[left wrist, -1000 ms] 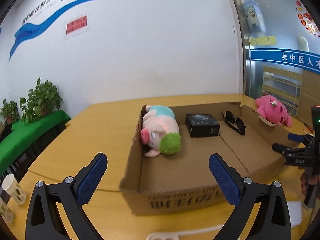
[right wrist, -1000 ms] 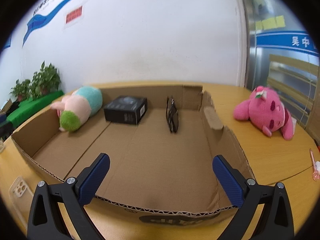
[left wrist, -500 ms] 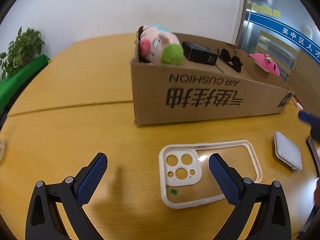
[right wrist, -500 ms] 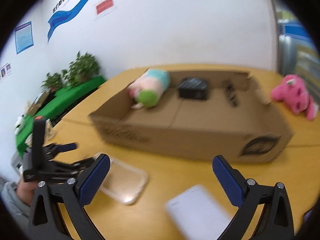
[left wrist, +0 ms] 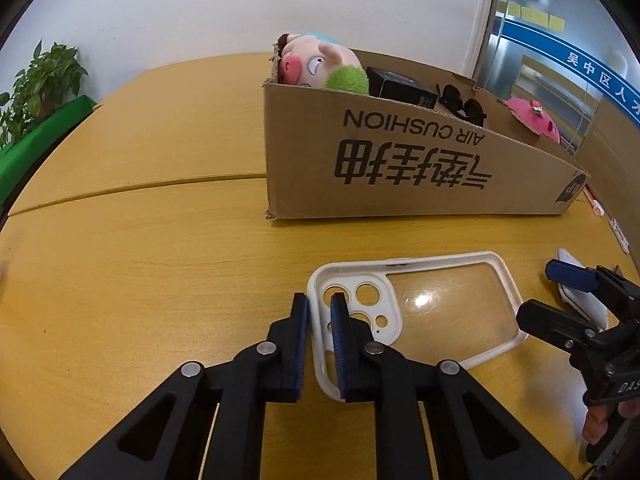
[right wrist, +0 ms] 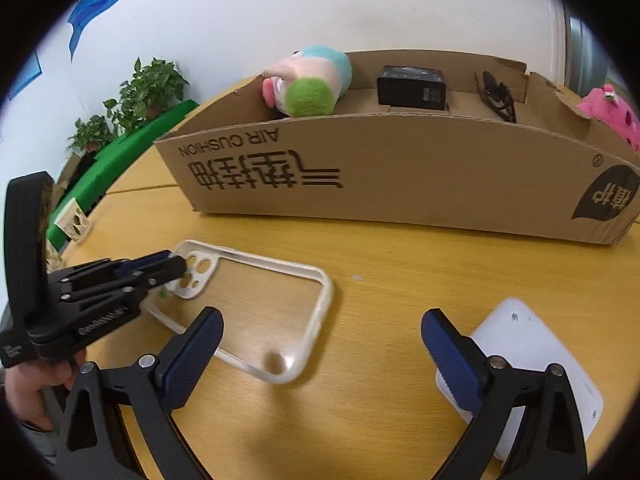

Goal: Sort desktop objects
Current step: 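Move the left gripper down to the clear phone case with white rim, then close the left gripper on the phone case rim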

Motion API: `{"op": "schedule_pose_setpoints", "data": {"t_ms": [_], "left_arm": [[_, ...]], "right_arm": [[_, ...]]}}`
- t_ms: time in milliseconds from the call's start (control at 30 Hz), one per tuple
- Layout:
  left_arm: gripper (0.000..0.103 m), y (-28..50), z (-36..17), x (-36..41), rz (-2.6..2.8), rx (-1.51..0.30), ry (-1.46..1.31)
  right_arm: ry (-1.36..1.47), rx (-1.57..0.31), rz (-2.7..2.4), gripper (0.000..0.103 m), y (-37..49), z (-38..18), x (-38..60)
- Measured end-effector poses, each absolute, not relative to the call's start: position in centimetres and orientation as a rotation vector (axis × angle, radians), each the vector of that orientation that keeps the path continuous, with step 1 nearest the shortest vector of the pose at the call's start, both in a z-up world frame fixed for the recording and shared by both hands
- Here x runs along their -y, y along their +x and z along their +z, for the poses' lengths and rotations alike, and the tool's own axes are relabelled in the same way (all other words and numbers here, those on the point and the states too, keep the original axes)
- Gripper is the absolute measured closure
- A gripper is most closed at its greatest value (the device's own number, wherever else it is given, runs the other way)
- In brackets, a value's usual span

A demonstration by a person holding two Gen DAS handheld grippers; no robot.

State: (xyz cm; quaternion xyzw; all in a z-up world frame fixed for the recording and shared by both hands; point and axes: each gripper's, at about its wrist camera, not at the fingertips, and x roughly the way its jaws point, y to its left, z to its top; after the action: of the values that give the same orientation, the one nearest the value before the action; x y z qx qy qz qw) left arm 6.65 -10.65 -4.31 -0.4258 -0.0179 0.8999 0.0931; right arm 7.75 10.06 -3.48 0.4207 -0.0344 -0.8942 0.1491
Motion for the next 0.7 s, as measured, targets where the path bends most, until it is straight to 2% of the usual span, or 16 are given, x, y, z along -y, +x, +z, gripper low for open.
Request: {"op": "schedule_pose_setpoints", "data": {"t_ms": [67,100,167,233,300,333,433,467,500,567,700], "left_arm": [[0.094,6.9,-4.4,10.8,2.668,0.055,-1.263],[0.095,7.0,-4.4,10.9,2.664,0.061,-1.262],[0.096,7.2,-4.4,11.1,2.658,0.101,-1.261],[0.096,7.5,-4.4,11.2,2.66,0.121,-1.257],[0.096,7.9,-4.3,10.8,2.663,0.108,-1.253],[0.097,8.0,-4.2,10.6,2.673,0.091,-1.253],[0.097,8.3,-3.5,10.8,2.689,0.113,-1.241],[0.097,8.5,-3.0,11.0,2.689,0.122,-1.225],[0.097,8.6,-2.4,11.0,2.683,0.137,-1.207],[0.097,9.0,-0.9,10.6,2.704,0.112,-1.168],[0.097,9.1,3.3,9.7,2.746,0.094,-1.045]], "right_arm": [[1.22,0.048,-2.59,0.008,7.9,-3.7,-9.8],[1.23,0.014,-2.588,0.02,7.9,-4.0,-9.5],[1.253,-0.061,-2.599,0.029,7.9,-4.6,-8.9],[1.242,-0.082,-2.608,0.045,8.1,-4.5,-8.6],[1.226,-0.113,-2.598,0.071,8.3,-4.5,-8.2],[1.218,-0.133,-2.595,0.078,8.4,-4.4,-7.9],[1.22,-0.15,-2.588,0.084,8.5,-4.3,-7.5],[1.226,-0.13,-2.589,0.095,8.4,-4.3,-7.9],[1.234,-0.104,-2.585,0.097,8.3,-4.2,-8.3],[1.218,-0.039,-2.579,0.097,8.5,-3.6,-9.2],[1.085,-0.026,-2.636,0.097,9.5,-0.4,-9.9]]}}
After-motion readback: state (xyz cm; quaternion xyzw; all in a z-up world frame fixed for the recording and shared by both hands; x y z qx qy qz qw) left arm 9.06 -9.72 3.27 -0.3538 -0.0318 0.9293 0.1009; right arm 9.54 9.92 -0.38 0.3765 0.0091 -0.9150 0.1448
